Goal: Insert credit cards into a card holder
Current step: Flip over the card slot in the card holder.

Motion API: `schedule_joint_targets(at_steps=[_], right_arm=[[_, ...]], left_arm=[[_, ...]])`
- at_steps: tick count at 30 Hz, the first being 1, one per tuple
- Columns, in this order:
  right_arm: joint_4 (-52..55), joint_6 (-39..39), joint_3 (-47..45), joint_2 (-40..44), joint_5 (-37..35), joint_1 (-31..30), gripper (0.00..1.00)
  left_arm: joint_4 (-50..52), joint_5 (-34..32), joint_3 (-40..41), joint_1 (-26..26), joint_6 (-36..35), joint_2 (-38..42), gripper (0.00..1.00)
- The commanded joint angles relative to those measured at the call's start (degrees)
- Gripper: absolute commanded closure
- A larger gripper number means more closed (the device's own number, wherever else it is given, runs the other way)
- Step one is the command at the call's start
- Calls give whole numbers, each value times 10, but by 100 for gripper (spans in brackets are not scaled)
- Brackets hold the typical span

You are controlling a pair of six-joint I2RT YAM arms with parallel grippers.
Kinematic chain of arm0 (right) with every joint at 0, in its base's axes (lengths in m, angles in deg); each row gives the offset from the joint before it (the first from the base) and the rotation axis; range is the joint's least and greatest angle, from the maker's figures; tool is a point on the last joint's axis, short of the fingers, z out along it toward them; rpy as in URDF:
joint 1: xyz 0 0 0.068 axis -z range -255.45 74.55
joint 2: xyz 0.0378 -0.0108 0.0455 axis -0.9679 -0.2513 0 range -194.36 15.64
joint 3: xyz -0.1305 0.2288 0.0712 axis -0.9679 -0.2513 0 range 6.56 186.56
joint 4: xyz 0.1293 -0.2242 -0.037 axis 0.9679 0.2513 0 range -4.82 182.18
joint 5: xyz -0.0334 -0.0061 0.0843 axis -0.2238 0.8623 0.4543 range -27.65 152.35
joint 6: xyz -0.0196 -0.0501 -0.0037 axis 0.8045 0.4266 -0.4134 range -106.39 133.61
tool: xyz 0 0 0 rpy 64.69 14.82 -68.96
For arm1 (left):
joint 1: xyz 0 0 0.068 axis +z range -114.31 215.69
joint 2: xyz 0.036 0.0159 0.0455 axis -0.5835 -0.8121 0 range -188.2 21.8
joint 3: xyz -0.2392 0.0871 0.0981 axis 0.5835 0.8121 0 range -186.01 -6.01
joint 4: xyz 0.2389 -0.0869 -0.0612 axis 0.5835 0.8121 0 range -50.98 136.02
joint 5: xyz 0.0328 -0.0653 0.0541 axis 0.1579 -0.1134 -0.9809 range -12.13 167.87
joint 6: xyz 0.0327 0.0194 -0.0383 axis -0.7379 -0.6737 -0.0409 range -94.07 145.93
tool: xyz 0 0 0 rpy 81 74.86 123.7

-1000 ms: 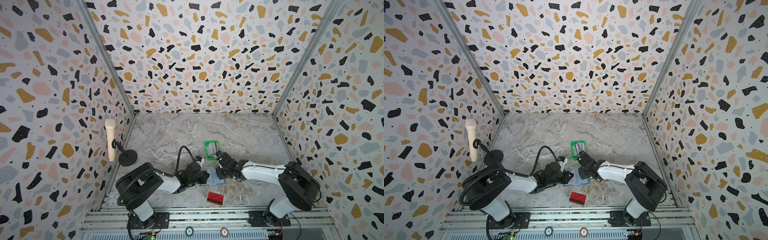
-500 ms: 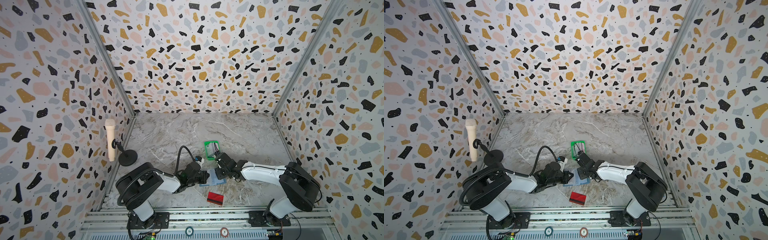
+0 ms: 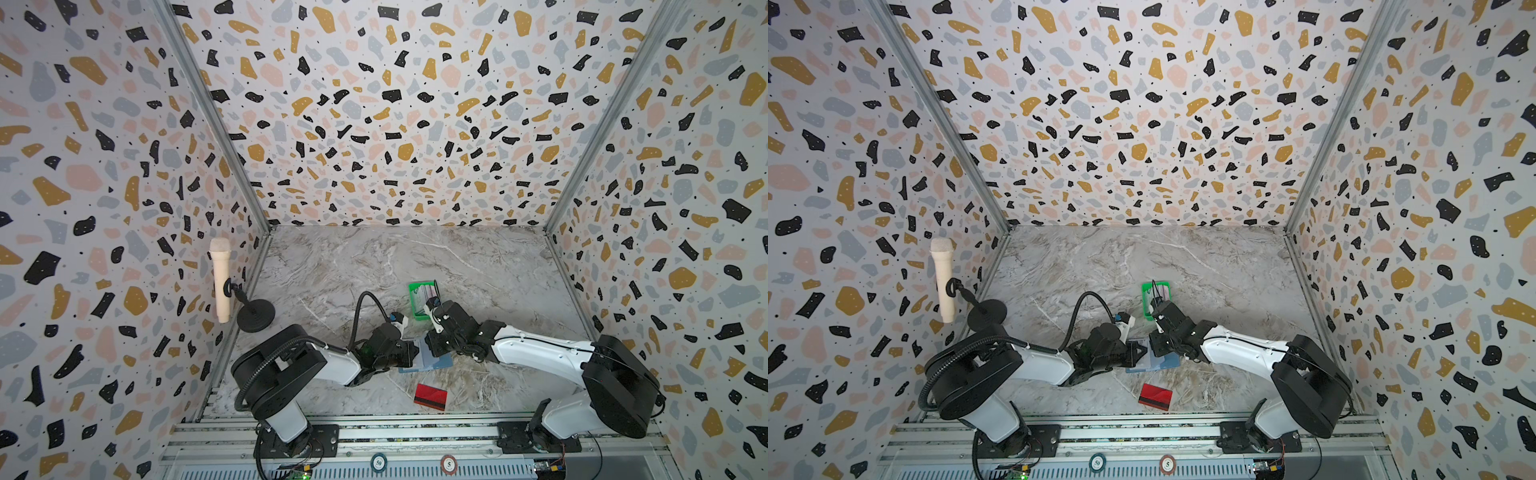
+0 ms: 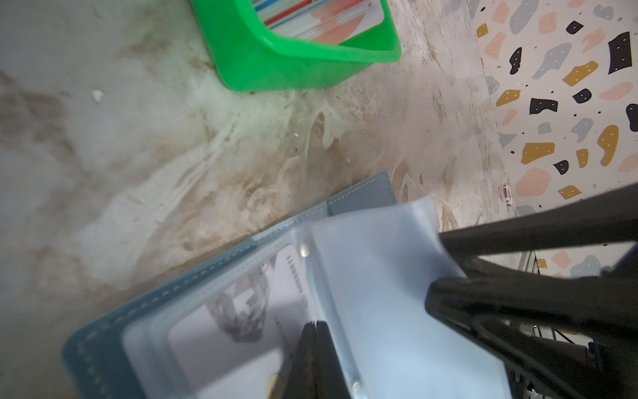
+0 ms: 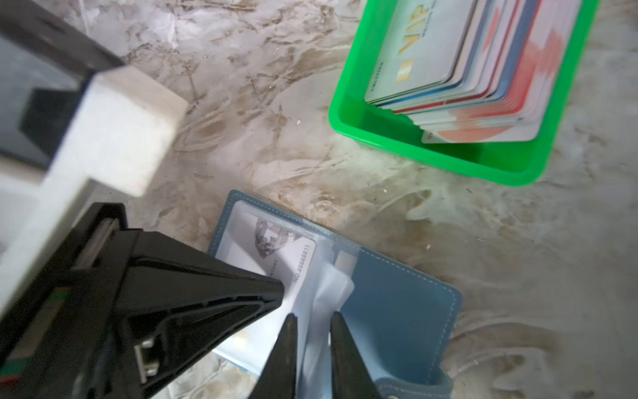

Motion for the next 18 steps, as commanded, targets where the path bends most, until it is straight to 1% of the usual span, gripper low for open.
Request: schedule_joint_targets(at_steps=[1,3,6,9,13,18], right_arm=[[-14,-11,1,-10,28,-8,71],[-19,-12,2,-13,31,-12,65],[-21,-13,4,-17,33,-15,59],[-14,-16,5,-16,24,-15,56],[-10,-12,3,-4,17,-19,50],[-18,-16,-6,18,16,-21,47]], left_arm=[[26,5,18,2,-1,-7,100],[24,4,19,2,0,0,100],[28,6,16,3,-1,2,100],[25,9,16,2,1,0,100],[22,11,21,3,6,12,100],[25,8,30,6,16,60,100]])
